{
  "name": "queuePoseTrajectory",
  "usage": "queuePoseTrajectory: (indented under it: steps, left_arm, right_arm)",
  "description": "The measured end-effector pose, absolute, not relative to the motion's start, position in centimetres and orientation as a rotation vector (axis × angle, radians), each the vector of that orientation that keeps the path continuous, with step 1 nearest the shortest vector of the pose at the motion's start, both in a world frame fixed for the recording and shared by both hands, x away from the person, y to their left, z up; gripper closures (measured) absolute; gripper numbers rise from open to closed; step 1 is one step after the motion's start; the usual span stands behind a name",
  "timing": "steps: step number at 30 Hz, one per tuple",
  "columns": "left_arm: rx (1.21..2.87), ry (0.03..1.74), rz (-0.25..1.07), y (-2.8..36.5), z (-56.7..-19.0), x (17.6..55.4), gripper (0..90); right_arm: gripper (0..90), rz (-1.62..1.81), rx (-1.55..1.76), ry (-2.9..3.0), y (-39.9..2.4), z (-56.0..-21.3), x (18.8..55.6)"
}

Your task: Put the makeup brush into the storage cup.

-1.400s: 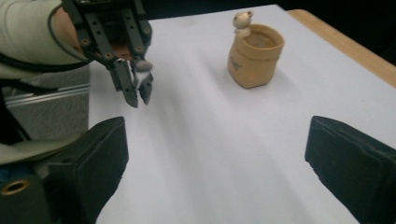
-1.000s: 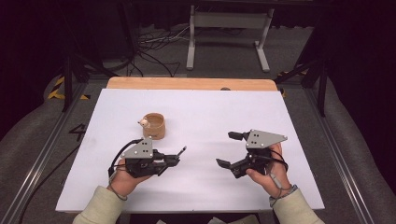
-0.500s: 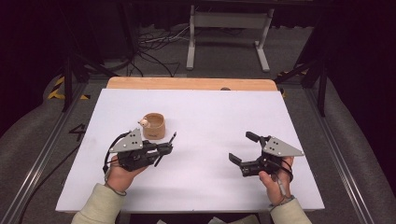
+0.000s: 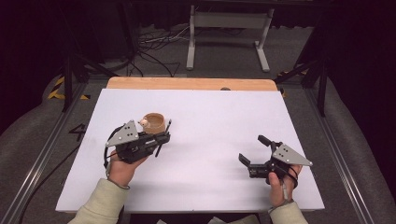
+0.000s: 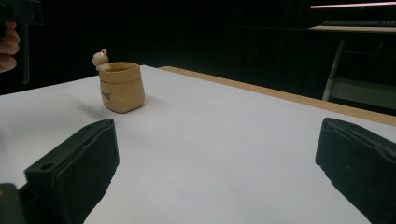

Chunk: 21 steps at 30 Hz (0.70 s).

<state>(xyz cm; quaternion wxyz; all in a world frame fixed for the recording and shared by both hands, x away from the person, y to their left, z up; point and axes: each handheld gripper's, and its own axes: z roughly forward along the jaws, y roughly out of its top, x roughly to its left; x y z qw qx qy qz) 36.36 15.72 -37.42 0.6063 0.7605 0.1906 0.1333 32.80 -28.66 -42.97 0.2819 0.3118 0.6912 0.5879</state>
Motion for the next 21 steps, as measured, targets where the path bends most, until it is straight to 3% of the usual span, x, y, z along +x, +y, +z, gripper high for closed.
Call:
queuePoseTrajectory:
  steps: [21]
  left_arm:
    - [1.669, 0.558, 0.431, 16.0, -36.7, 38.4, 83.2]
  right_arm:
    - [0.2, 1.574, 0.888, 1.841, -29.6, -44.2, 32.9]
